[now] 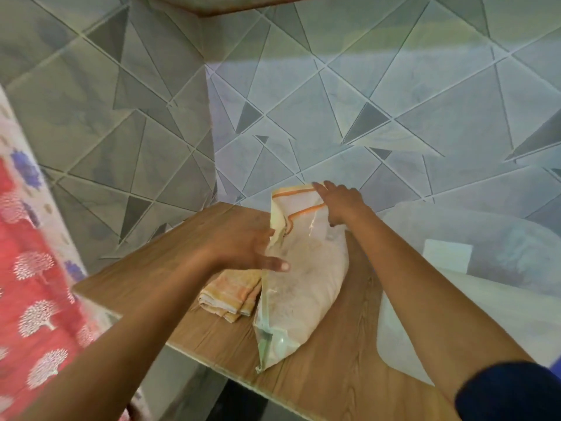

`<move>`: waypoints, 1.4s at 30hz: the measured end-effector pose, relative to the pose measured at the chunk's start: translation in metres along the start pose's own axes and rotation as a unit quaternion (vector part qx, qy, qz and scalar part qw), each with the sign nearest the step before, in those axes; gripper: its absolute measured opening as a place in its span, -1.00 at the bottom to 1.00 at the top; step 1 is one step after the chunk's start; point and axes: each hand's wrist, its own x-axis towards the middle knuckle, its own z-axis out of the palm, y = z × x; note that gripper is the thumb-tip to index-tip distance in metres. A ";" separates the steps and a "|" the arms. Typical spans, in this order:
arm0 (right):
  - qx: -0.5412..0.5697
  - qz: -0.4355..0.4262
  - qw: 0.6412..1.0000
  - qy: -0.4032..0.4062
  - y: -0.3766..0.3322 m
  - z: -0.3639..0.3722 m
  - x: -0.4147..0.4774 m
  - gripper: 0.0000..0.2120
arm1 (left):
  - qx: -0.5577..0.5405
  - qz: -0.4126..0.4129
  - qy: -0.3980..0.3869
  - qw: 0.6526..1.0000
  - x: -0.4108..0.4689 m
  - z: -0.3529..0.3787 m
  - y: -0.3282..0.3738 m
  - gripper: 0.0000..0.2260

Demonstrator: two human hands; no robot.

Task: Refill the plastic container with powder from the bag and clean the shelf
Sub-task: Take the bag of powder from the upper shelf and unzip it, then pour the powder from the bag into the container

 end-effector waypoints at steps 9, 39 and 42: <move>-0.069 -0.093 0.993 -0.037 -0.034 0.012 0.068 0.20 | -0.143 -0.097 0.081 0.982 0.013 0.026 -0.003 -0.72; 0.096 -0.009 0.980 0.176 0.033 -0.052 0.090 -0.83 | -0.372 -0.116 0.425 0.817 0.093 -0.087 -0.005 -0.53; 0.093 0.017 0.967 0.235 0.044 -0.108 0.084 -0.83 | -0.360 -0.079 0.509 0.778 0.109 -0.139 -0.004 -0.60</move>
